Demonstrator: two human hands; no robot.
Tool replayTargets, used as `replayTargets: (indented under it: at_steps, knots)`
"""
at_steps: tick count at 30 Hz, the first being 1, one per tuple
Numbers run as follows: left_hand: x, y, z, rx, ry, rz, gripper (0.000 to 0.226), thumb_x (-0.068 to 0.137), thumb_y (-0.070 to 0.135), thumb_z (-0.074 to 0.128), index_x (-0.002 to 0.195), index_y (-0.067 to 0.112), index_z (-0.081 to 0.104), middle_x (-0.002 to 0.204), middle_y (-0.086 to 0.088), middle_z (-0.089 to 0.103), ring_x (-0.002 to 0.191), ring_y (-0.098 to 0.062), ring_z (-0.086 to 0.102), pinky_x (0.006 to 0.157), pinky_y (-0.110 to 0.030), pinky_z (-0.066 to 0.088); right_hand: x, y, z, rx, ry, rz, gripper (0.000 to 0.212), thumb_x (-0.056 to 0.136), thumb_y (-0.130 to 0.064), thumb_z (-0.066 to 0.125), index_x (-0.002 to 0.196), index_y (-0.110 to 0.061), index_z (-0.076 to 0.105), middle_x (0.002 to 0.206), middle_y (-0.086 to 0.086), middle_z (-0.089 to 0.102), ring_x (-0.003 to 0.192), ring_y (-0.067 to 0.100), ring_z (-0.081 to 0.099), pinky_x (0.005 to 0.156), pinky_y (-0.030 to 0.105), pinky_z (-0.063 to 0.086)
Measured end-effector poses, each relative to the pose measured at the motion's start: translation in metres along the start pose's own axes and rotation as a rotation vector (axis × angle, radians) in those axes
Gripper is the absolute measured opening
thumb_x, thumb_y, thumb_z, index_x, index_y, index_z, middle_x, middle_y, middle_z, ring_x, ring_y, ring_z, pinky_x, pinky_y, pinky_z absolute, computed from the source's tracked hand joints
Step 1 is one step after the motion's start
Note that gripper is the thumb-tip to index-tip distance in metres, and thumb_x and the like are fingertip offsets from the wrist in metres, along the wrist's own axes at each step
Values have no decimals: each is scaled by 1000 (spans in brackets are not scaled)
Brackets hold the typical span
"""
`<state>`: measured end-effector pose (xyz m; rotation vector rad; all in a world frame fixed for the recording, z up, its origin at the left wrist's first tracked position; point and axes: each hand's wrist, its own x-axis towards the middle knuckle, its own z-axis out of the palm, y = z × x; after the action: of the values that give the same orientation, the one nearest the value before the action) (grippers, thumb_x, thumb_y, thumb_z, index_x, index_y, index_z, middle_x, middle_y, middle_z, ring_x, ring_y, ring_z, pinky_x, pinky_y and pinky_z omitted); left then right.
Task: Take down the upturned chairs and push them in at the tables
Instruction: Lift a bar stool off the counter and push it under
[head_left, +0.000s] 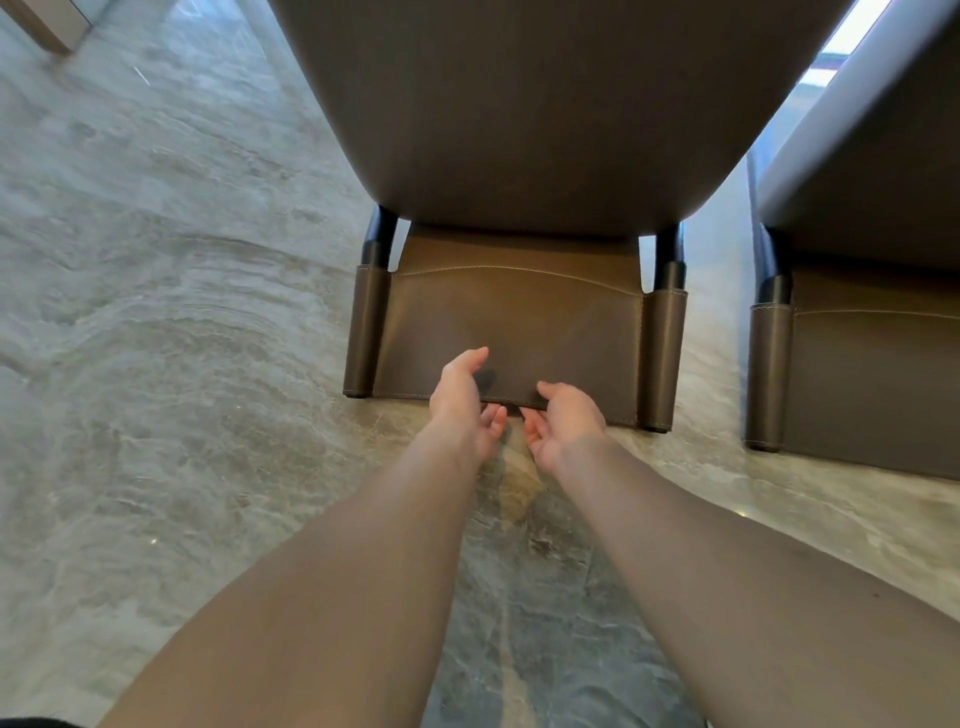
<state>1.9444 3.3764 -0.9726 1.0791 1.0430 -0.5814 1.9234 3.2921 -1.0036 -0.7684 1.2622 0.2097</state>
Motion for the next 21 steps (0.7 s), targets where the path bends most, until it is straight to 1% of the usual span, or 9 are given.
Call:
replayTargets:
  at_steps: [3,5,7,10,12,14,15,16,21]
  knots:
    - [-6,-4,7,39,18,23,13,83,25,69,92,18,63,94,-5,64,71,-17,55,58,-22,43,1,-3,-3,-25,99,-53,3,88,-9,64,89,-10,63,81,11,67,63,19,63,44,23,45]
    - [-7,-6,13,83,46,82,6,88,20,65,93,24,64,98,-2,65,74,-17,57,56,-23,43,-1,-4,-3,-9,179,-91,9,84,-7,68,78,-8,62,66,10,64,52,19,58,41,23,44]
    - [-5,-10,17,84,97,144,18,93,14,60,99,30,65,98,-1,64,78,-18,57,57,-25,45,-6,-6,-4,21,224,-94,12,82,-5,70,73,-6,61,60,9,62,46,19,56,40,24,43]
    - [-6,-14,19,23,162,186,21,95,9,58,104,26,67,83,-3,64,63,-17,51,51,-25,45,-16,-10,-9,54,207,-75,7,84,-4,70,79,-3,65,64,12,64,48,19,59,40,23,48]
    - [-8,-14,21,15,188,209,20,93,7,61,100,23,69,83,-5,65,61,-16,52,53,-25,48,-23,-15,-11,89,185,-64,13,86,-15,73,80,-8,64,77,10,68,59,20,66,45,24,51]
    - [-9,-13,24,7,211,229,21,91,2,62,94,22,70,90,-7,67,71,-18,57,69,-29,55,-30,-21,-12,102,177,-66,21,85,-26,75,78,-13,61,82,8,69,69,22,70,49,25,53]
    - [-10,-13,25,-5,221,229,22,90,1,62,93,21,70,92,-7,68,75,-18,58,77,-30,55,-33,-23,-13,98,180,-65,21,85,-26,75,78,-13,60,81,8,69,69,21,70,49,25,53]
    - [-12,-13,26,-20,222,224,23,90,-1,61,91,20,70,90,-7,67,78,-18,58,79,-30,54,-36,-24,-13,87,186,-65,21,85,-24,75,77,-12,60,80,8,69,65,20,69,48,25,52]
    - [-27,0,25,-44,177,162,31,92,-2,55,86,23,72,83,-2,65,79,-17,61,62,-20,44,-48,-29,-12,41,176,-147,22,86,-14,70,69,-10,57,66,8,65,49,18,62,42,23,44]
